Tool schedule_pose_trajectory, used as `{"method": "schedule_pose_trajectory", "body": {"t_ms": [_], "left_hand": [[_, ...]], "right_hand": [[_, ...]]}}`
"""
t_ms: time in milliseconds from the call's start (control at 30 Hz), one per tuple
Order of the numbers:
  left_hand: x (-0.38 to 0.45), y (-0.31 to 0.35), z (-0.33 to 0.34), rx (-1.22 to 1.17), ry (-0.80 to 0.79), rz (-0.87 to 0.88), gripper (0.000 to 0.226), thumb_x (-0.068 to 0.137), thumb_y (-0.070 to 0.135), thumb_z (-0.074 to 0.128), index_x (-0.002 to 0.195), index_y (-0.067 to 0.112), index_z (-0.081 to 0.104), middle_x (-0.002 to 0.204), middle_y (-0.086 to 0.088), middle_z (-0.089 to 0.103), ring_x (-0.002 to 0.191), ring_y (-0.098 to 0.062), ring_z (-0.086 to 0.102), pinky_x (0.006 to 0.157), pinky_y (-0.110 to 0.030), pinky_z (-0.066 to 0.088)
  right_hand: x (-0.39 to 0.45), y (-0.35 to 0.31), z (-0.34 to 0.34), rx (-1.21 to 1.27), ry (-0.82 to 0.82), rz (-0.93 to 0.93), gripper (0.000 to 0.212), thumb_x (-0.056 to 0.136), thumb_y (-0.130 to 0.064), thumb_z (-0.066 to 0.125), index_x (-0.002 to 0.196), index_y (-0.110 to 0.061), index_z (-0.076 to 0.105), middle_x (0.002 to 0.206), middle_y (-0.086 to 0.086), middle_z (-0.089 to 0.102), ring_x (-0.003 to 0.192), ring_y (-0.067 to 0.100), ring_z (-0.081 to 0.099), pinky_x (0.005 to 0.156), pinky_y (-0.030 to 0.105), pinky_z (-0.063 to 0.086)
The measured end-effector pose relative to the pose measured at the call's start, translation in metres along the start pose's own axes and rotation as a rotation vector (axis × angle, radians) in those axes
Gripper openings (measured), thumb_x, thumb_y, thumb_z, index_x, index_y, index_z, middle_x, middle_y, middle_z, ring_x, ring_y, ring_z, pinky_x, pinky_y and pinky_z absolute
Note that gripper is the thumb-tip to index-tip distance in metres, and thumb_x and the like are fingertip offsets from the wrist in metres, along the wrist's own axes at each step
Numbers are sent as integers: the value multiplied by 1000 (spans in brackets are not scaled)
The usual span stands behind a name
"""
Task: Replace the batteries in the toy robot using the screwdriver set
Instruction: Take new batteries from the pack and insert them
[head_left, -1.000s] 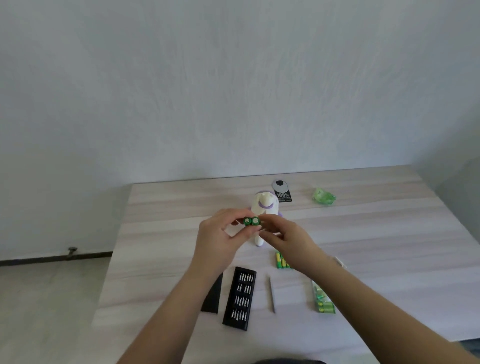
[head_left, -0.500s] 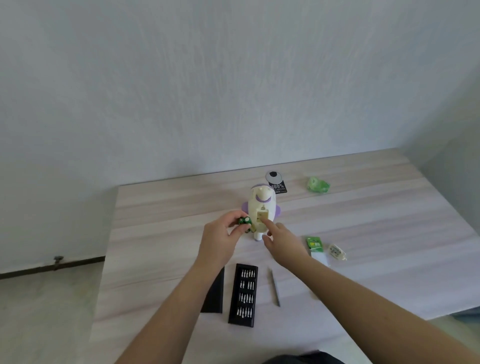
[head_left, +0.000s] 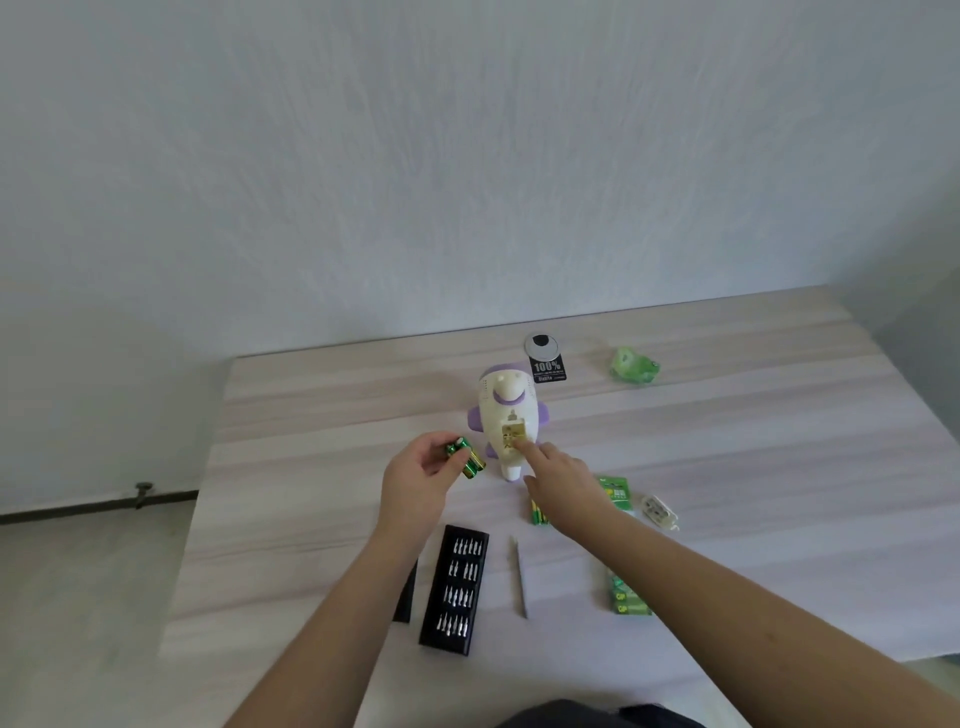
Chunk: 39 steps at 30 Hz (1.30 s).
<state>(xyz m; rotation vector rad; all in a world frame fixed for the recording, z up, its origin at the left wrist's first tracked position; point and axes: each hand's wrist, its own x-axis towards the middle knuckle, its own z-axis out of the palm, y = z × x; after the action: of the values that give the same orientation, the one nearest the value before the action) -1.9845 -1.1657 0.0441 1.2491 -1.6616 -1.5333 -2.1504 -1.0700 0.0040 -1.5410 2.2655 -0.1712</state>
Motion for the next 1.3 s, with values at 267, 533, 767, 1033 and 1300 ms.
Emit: {"method": "schedule_pose_trajectory", "body": {"t_ms": [267, 533, 767, 1033, 1300], "left_hand": [[8, -2, 18, 26, -13, 11, 22, 87, 3, 69, 96, 23, 67, 94, 3, 73, 89, -11, 69, 81, -19, 52], [11, -1, 38, 171, -95, 137, 23, 89, 10, 68, 102, 28, 67, 97, 9, 72, 92, -7, 67, 84, -24, 52], [13, 0, 48, 246, -118, 208, 24, 85, 13, 73, 107, 21, 71, 98, 11, 73, 90, -1, 68, 82, -17, 52], [20, 2, 46, 65, -124, 115, 38, 86, 10, 72, 121, 21, 60, 103, 7, 74, 98, -2, 68, 87, -15, 50], [36, -2, 46, -385, -38, -152, 14, 94, 3, 58, 106, 3, 65, 101, -10, 72, 85, -24, 65, 80, -31, 57]], "right_hand": [[-6, 8, -14, 333, 117, 19, 37, 99, -25, 46, 136, -22, 48, 113, 2, 60, 98, 19, 58, 83, 32, 47], [-13, -4, -35, 553, 145, -54, 28, 95, -23, 57, 123, -21, 59, 109, -5, 63, 97, 10, 60, 86, 27, 50], [-7, -4, -34, 550, 227, -9, 25, 92, -18, 60, 116, -11, 54, 106, 0, 69, 97, 18, 65, 84, 36, 52], [1, -3, -37, 645, 234, 2, 35, 93, -21, 62, 124, -19, 47, 101, -6, 71, 88, 11, 65, 72, 18, 46], [13, 5, -38, 1646, 77, 322, 31, 95, -7, 58, 125, -12, 52, 106, 13, 72, 96, 27, 69, 90, 33, 55]]}}
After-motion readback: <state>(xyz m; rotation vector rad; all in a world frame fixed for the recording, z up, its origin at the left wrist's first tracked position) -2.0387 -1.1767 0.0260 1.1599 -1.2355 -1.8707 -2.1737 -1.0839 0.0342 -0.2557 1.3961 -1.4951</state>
